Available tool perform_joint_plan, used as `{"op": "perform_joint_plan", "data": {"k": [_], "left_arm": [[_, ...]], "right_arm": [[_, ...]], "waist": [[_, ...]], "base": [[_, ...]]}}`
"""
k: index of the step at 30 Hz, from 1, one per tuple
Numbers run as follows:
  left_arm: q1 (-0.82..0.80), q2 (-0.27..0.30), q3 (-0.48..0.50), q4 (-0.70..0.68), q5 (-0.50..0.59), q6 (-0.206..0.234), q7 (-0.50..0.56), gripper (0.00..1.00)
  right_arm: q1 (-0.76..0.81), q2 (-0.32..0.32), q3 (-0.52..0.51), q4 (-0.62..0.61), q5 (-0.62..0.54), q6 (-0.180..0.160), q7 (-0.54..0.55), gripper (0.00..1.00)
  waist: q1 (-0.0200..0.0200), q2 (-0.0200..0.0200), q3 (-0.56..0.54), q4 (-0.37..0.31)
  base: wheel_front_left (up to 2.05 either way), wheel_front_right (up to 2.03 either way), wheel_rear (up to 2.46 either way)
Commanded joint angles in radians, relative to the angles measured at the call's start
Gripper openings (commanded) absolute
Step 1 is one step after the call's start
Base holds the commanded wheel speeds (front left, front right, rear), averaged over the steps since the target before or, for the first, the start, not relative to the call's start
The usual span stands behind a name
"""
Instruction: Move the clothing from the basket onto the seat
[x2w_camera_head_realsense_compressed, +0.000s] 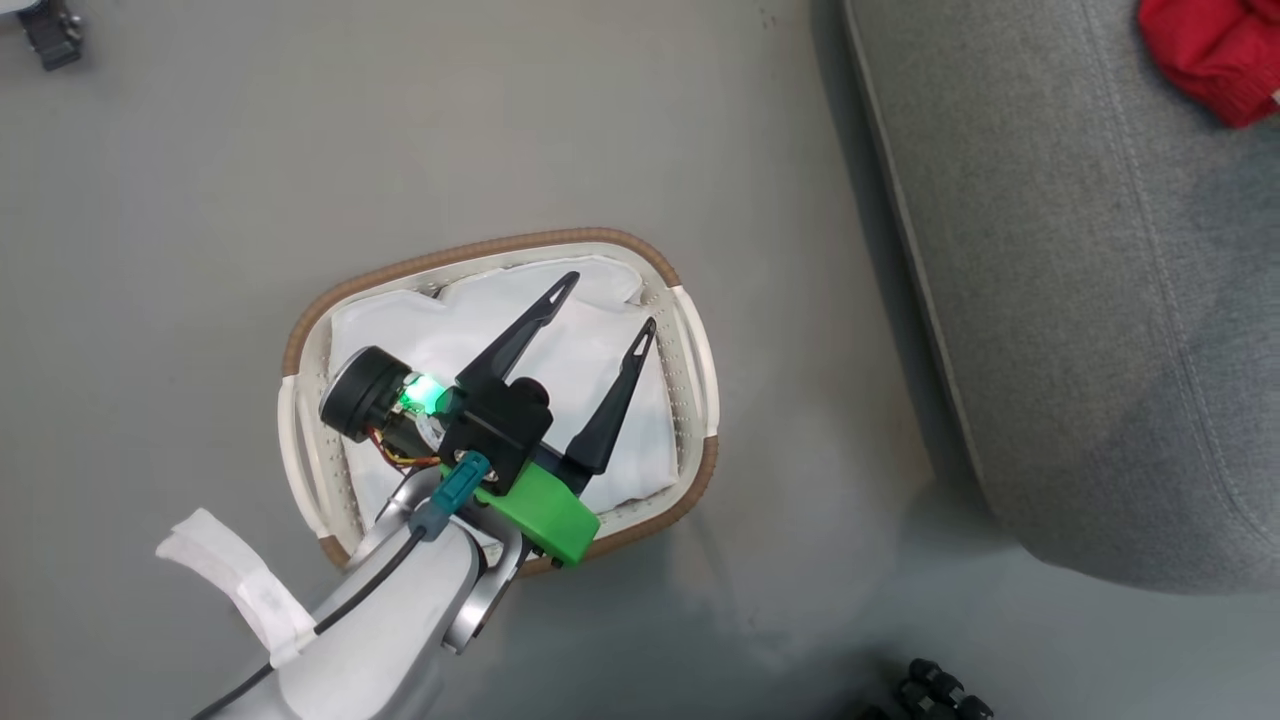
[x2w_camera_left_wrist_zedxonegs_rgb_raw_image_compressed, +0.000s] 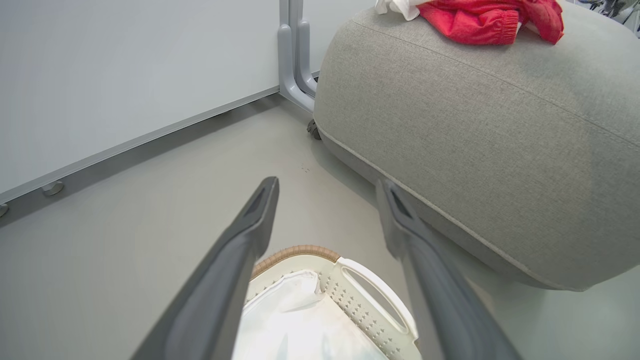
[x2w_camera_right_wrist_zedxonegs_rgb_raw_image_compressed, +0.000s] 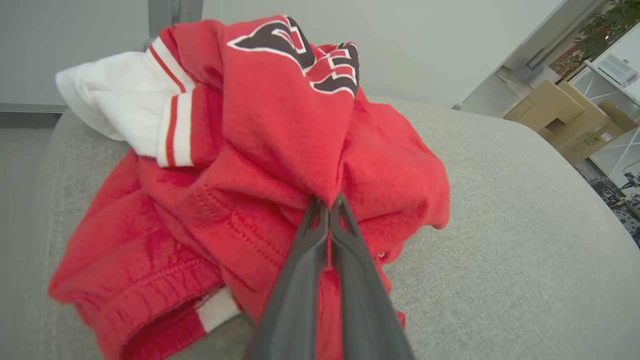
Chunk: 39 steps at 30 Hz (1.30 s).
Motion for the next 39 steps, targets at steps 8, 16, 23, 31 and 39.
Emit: {"op": "perform_joint_plan", "data": {"k": [8,16,23,31,39], "left_arm": [[0.021,0.019,0.006,-0.009,-0.014,0.012,0.003,1.00],[0.045,0.009,0.026,0.009,-0.042,0.024,-0.022,1.00],[0.084,-0.036,0.080,0.046,-0.087,0.040,-0.048,1.00],[0.173,-0.083,0.210,0.033,-0.117,0.050,-0.050,1.00],[0.310,-0.128,0.407,-0.034,-0.066,0.030,-0.049,1.00]], "right_arm": [[0.049,0.044,0.025,-0.013,-0.009,-0.001,-0.018,1.00],[0.147,0.061,0.123,-0.145,0.055,-0.001,-0.019,1.00],[0.206,0.053,0.224,-0.254,0.124,-0.001,-0.020,1.00],[0.257,0.065,0.289,-0.317,0.197,-0.001,-0.019,1.00],[0.379,0.145,0.303,-0.404,0.238,-0.001,-0.019,1.00]], "waist": [[-0.0001,0.0000,-0.037,-0.049],[-0.0001,0.0000,-0.119,-0.059],[-0.0001,0.0000,-0.244,-0.016],[-0.0001,0.0000,-0.363,0.066],[-0.0001,0.0000,-0.448,0.160]], "base": [[0.00,0.00,0.00],[0.00,0.00,0.00],[0.00,0.00,0.00],[0.00,0.00,0.00],[0.00,0.00,0.00]]}}
